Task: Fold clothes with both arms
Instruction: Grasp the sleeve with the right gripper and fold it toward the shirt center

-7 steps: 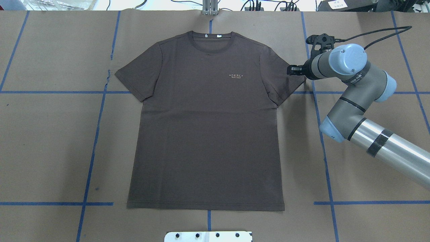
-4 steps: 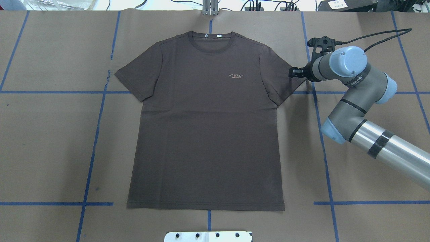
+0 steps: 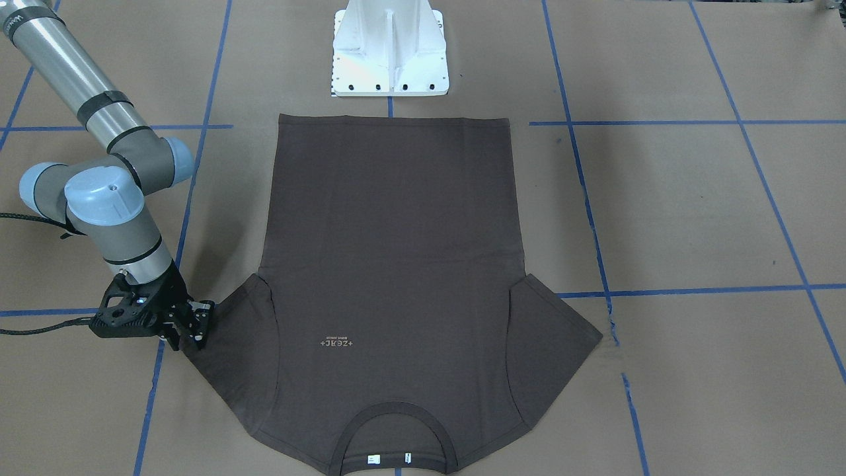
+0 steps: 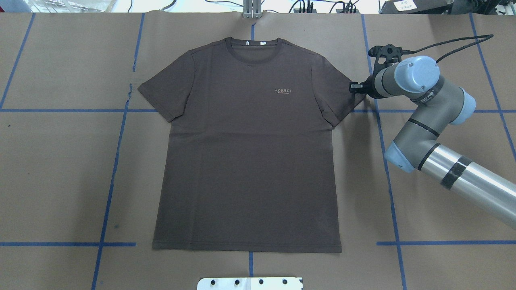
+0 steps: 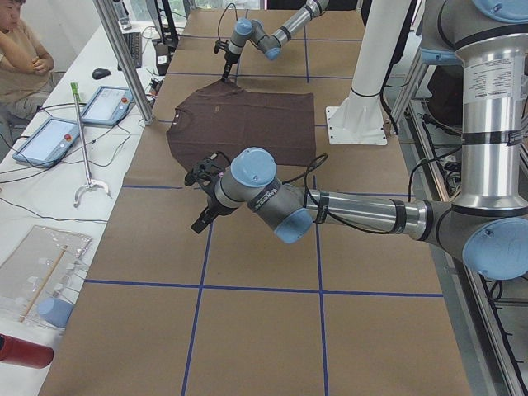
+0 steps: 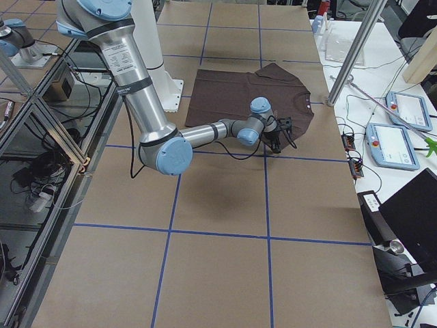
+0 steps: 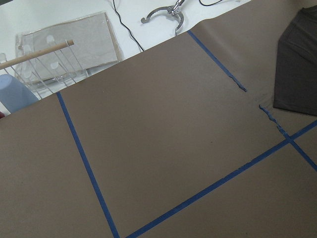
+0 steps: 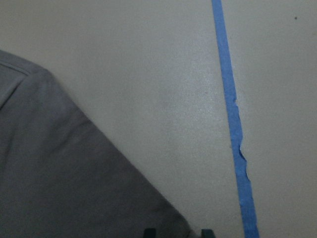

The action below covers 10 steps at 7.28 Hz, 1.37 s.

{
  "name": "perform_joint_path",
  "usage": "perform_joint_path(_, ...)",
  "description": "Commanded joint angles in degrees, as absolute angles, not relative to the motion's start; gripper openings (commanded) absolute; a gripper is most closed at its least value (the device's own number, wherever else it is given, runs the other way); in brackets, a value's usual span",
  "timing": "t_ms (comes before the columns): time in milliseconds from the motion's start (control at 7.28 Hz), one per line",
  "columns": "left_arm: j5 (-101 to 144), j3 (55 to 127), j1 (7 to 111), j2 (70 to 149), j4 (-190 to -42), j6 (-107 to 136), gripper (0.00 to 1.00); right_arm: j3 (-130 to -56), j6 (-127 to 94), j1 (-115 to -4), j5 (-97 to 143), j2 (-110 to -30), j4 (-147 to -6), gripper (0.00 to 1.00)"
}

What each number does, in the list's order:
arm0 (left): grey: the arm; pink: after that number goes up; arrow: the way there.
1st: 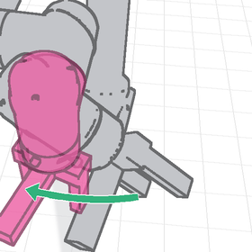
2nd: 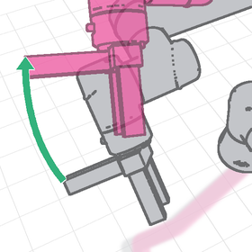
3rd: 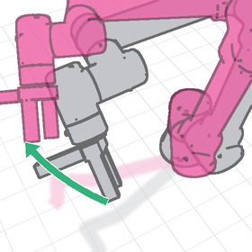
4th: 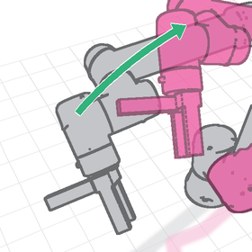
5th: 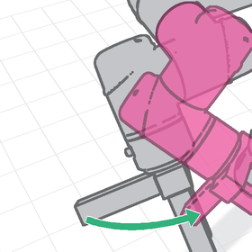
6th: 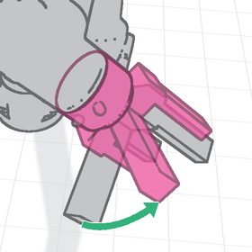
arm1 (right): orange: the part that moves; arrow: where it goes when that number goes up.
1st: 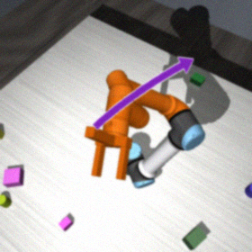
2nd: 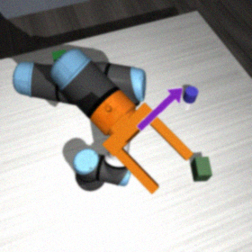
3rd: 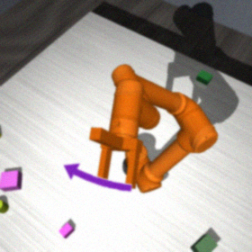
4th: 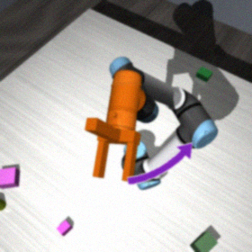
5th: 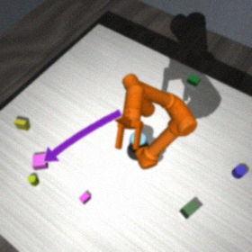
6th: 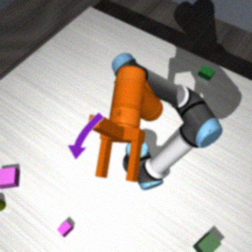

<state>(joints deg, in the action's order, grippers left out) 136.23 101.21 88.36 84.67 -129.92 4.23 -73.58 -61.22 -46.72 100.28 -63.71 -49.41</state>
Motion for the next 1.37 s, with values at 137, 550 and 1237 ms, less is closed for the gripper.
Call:
perform_joint_path(137, 136.2, 101.2, 88.4, 84.6, -129.9, 4.2, 1.00, -76.4, -61.6, -46.9, 100.5, -60.5, -55.7, 0.00)
perform_joint_path(550, 136.3, 101.3, 88.4, 84.6, -130.0, 4.2, 1.00, -79.1, -70.1, -42.5, 93.9, -50.0, -70.3, 0.00)
perform_joint_path(1237, 136.3, 101.3, 88.4, 84.6, -130.0, 4.2, 1.00, -70.2, -72.2, -39.5, 90.1, -42.4, -69.6, 0.05)
